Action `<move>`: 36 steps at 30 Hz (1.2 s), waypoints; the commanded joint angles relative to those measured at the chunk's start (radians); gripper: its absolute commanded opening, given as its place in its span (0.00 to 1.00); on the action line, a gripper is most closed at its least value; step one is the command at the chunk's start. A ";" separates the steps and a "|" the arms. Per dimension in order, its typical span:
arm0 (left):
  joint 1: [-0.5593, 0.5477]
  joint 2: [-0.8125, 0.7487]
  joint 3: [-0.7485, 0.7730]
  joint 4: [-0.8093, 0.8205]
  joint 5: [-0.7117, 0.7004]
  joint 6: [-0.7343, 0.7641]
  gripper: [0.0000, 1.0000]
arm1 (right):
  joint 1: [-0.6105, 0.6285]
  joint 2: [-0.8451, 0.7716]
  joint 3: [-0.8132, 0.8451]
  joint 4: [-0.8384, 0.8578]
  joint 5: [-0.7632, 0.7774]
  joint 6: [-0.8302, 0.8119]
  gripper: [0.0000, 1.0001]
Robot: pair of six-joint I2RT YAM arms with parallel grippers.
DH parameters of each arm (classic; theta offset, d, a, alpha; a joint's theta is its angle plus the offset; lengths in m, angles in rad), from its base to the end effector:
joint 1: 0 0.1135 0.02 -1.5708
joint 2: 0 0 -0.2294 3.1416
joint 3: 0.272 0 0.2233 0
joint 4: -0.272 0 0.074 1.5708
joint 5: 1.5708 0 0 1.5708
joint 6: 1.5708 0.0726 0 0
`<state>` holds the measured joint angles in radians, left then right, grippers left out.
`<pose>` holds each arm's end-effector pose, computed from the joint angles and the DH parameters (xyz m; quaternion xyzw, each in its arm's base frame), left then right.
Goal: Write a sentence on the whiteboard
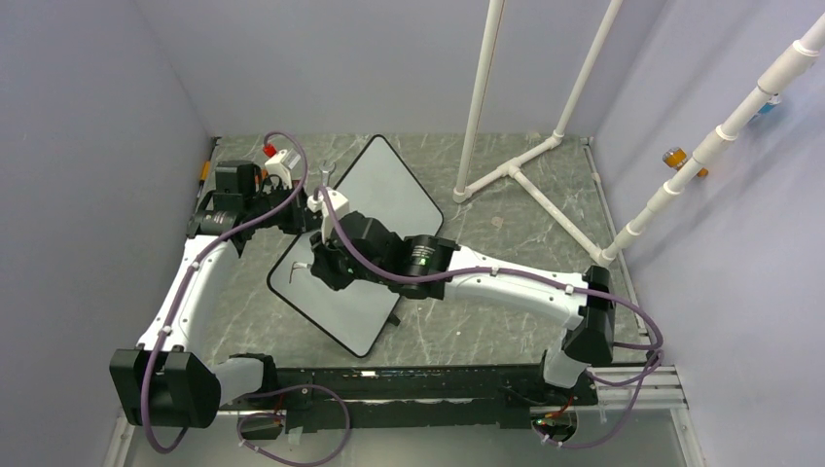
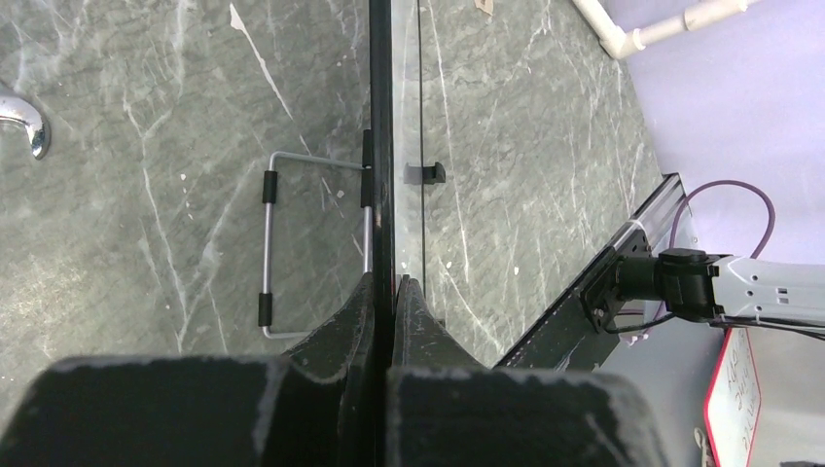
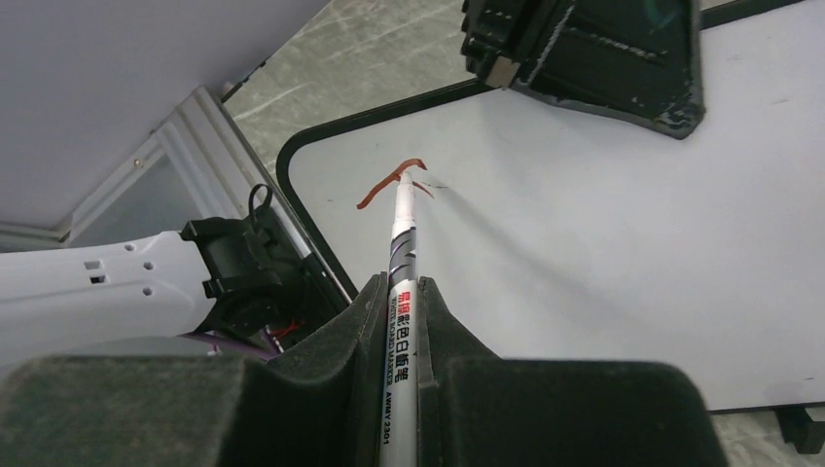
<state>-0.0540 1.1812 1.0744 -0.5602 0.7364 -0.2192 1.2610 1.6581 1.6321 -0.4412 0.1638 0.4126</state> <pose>0.2505 -0.0624 0.2834 0.0874 0.8494 -0.3763 0.3595 0.1291 0.3646 0.3308 -0.3102 0.7912 0.3413 0.4017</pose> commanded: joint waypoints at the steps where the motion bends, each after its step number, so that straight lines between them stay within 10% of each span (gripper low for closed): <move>1: -0.002 -0.032 -0.011 0.139 -0.114 0.144 0.00 | 0.023 0.031 0.065 -0.024 0.038 0.021 0.00; 36: -0.003 -0.043 -0.019 0.145 -0.105 0.140 0.00 | 0.034 0.049 0.008 0.009 0.057 0.035 0.00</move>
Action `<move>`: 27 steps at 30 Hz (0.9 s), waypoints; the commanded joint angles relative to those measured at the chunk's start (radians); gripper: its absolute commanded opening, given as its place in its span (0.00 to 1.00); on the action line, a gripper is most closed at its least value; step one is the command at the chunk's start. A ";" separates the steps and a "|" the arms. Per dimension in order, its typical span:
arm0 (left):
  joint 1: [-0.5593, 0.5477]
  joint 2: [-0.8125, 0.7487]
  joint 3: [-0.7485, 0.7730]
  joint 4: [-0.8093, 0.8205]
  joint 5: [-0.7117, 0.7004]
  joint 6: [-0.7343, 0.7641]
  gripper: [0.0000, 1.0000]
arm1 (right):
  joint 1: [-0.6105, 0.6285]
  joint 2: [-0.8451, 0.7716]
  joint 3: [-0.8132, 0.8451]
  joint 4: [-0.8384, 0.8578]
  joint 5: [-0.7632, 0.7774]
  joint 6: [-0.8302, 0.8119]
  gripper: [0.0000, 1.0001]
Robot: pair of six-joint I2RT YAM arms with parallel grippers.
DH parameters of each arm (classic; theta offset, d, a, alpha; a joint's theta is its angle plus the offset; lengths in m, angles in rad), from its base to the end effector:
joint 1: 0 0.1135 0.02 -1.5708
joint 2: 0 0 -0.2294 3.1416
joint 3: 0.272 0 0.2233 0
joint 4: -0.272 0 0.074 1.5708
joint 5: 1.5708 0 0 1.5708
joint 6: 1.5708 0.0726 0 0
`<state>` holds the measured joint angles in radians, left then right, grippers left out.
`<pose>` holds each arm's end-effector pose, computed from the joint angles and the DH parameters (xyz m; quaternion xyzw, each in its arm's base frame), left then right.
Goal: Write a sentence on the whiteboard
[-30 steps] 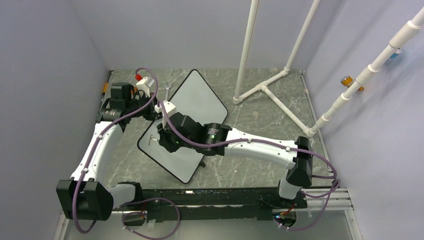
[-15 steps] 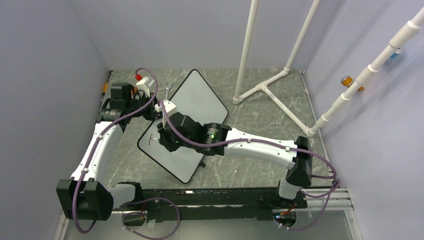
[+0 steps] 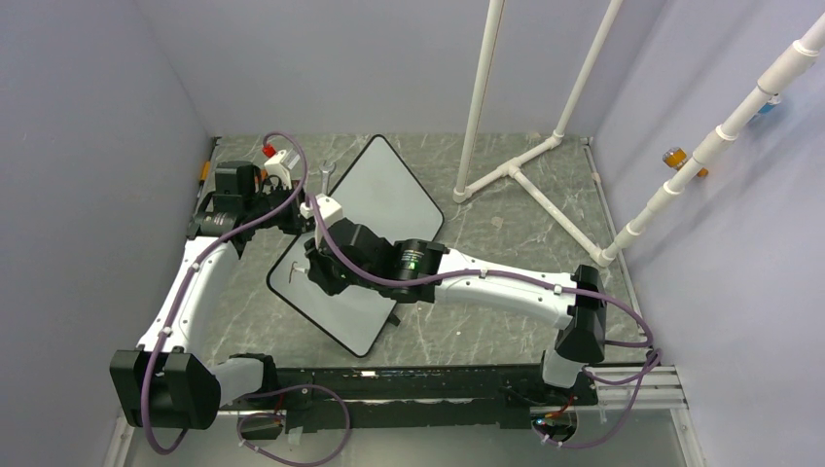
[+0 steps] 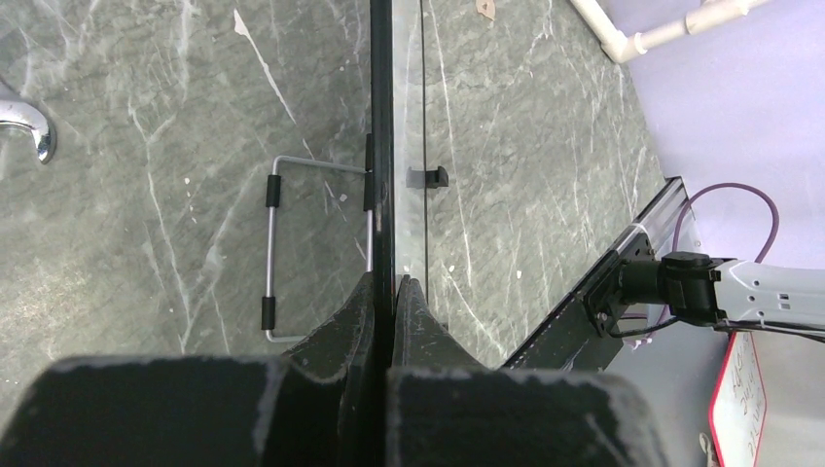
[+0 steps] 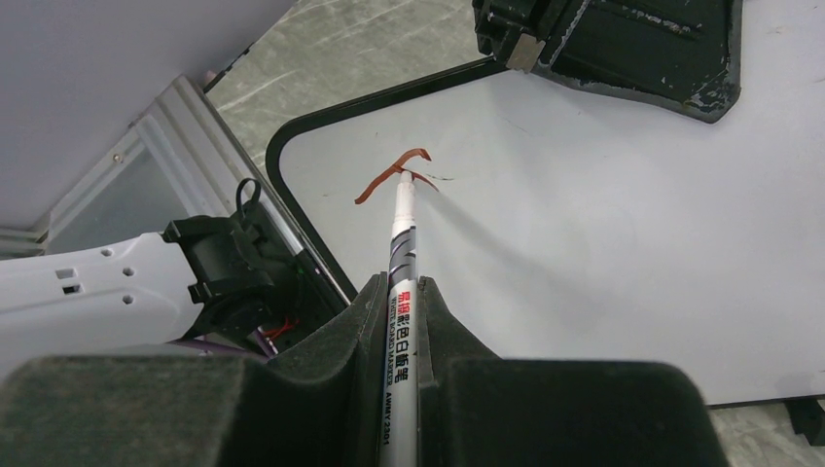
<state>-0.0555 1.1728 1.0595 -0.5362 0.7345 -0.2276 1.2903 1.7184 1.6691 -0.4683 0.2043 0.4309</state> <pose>0.2503 -0.0626 0.2829 0.0872 0.8467 -0.3769 0.3654 0.1242 0.3780 0.3179 -0.3117 0.8032 0.3216 0.3928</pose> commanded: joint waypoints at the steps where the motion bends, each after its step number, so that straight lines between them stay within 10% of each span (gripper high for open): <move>1: -0.002 -0.034 -0.004 0.121 -0.103 0.148 0.00 | 0.003 -0.015 -0.040 0.037 0.018 0.020 0.00; 27: -0.001 -0.036 -0.007 0.122 -0.107 0.149 0.00 | 0.032 -0.072 -0.147 0.041 -0.051 0.050 0.00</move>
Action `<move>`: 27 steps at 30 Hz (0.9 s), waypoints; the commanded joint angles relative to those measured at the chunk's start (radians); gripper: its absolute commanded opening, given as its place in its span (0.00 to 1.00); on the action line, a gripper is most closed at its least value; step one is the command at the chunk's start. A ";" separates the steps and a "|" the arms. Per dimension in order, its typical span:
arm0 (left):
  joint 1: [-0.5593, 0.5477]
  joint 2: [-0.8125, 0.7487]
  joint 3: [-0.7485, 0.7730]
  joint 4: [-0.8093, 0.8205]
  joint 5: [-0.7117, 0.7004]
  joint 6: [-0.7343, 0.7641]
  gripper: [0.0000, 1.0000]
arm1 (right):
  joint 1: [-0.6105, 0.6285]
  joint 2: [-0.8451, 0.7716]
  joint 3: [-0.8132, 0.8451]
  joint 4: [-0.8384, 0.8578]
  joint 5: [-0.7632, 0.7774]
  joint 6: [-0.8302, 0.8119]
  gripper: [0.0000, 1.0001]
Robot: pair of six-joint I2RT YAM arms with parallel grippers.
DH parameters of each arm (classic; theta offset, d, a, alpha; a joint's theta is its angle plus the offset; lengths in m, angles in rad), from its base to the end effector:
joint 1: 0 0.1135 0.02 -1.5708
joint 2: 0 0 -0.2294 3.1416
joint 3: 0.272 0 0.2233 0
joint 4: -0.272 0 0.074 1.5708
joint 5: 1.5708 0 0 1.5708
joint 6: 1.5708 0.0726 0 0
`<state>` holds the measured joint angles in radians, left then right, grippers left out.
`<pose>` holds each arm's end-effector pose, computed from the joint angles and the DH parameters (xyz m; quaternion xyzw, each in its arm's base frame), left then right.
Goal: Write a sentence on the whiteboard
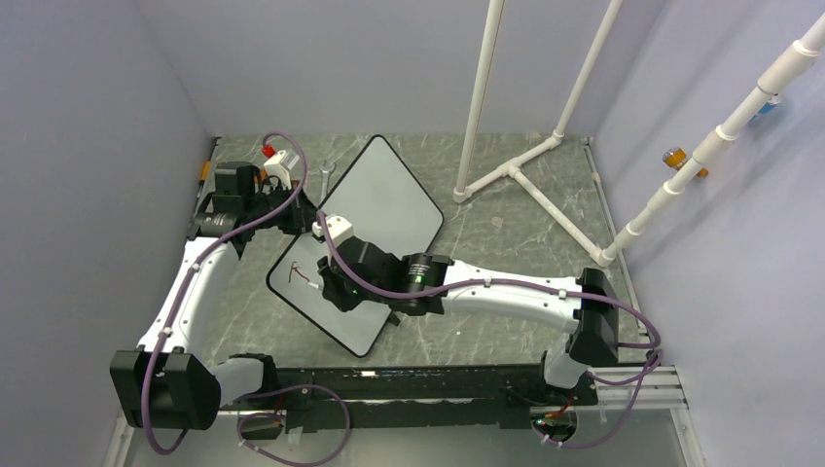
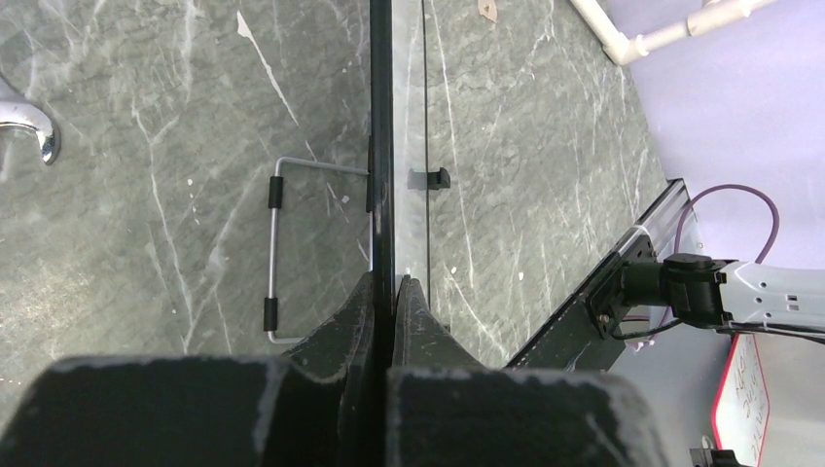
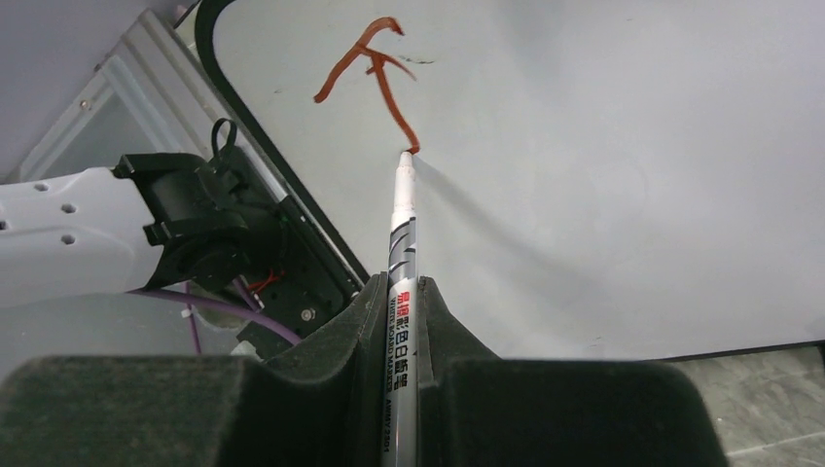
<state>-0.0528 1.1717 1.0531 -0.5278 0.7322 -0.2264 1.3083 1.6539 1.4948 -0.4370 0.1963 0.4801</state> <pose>0.2508 -0.0619 0.2819 0.0866 0.8464 -0.3752 0.3677 0.1126 0.3644 0.2857 -0.3118 0.8235 0.3092 0.3593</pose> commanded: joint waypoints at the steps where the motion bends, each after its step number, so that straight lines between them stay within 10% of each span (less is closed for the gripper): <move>1: -0.004 -0.035 -0.001 0.113 -0.104 0.148 0.00 | 0.015 -0.004 0.037 0.013 -0.050 -0.002 0.00; 27: -0.004 -0.041 -0.009 0.121 -0.086 0.148 0.00 | -0.086 -0.091 0.021 0.103 -0.049 -0.054 0.00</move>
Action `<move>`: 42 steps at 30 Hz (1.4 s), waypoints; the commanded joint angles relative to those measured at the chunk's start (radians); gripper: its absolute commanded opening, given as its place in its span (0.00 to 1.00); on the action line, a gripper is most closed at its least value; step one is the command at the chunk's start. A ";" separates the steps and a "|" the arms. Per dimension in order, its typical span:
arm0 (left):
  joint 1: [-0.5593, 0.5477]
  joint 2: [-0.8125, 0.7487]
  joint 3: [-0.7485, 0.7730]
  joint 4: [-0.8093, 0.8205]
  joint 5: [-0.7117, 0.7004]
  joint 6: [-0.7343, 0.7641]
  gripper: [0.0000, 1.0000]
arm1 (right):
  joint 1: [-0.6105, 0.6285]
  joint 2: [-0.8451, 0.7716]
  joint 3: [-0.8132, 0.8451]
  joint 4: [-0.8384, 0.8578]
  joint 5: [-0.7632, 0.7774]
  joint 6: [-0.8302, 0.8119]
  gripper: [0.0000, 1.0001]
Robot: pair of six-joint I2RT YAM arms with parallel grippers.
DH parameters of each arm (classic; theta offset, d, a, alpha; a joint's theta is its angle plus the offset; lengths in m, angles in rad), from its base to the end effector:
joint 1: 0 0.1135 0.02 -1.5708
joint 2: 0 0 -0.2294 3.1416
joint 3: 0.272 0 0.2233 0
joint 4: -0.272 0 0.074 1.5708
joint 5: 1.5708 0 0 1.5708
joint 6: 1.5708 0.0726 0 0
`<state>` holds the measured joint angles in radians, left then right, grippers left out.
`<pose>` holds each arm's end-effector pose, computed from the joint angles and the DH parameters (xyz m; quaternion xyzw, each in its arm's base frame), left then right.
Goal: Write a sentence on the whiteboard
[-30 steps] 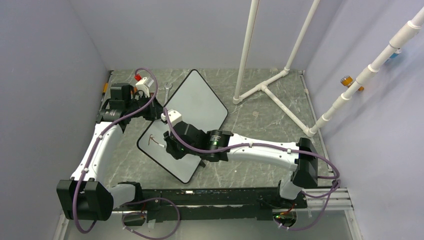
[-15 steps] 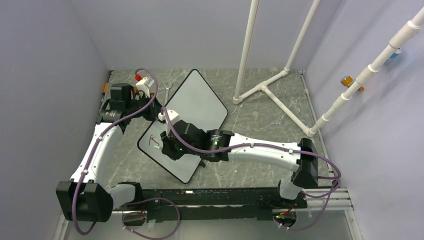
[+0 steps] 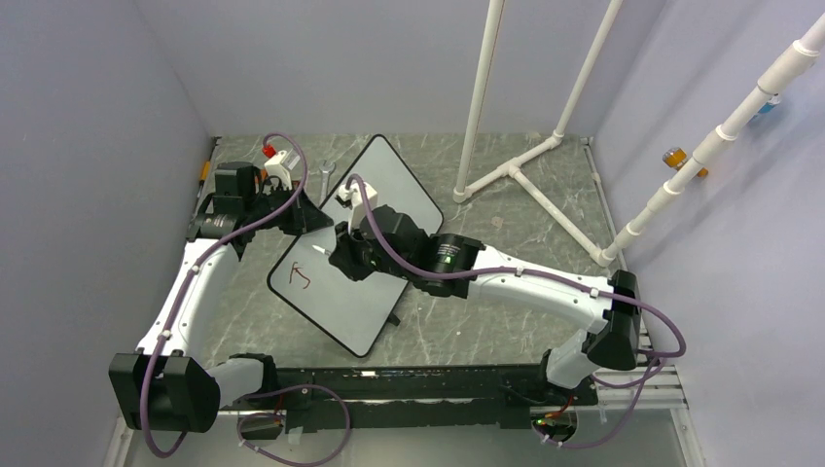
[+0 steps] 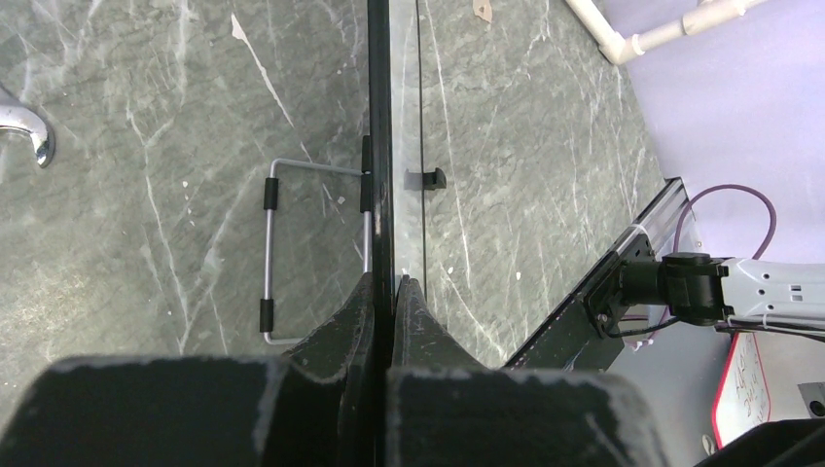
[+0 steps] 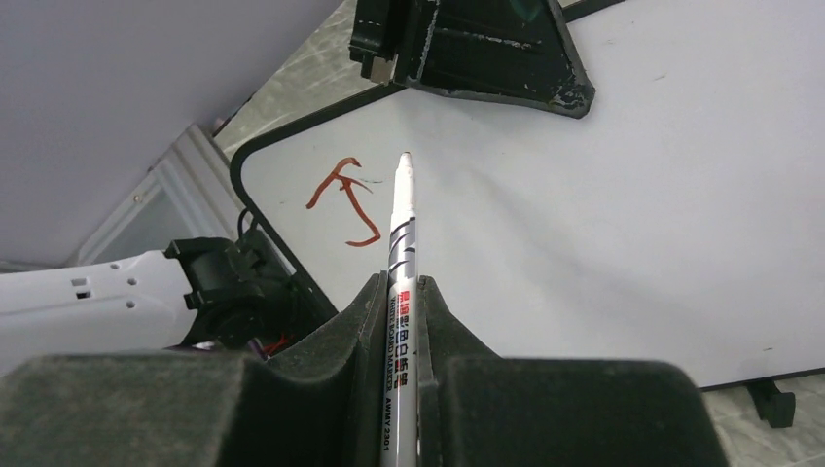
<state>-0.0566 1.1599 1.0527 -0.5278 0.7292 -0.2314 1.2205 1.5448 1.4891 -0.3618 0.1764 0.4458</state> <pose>0.2487 -0.0625 0.2844 0.0874 0.8447 -0.3754 0.3713 0.1373 0.3386 0.3318 -0.2709 0.7913 0.3523 0.4199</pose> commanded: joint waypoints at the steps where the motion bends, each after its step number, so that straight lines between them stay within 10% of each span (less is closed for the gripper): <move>1: 0.000 -0.030 -0.009 0.122 -0.083 0.153 0.00 | 0.000 0.026 0.033 0.025 -0.038 -0.019 0.00; 42: -0.001 -0.034 -0.010 0.123 -0.072 0.153 0.00 | -0.001 0.071 -0.018 -0.040 -0.065 0.015 0.00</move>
<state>-0.0536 1.1595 1.0439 -0.5194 0.7345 -0.2306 1.2224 1.6325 1.4635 -0.3702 0.0532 0.4568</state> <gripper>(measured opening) 0.054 0.139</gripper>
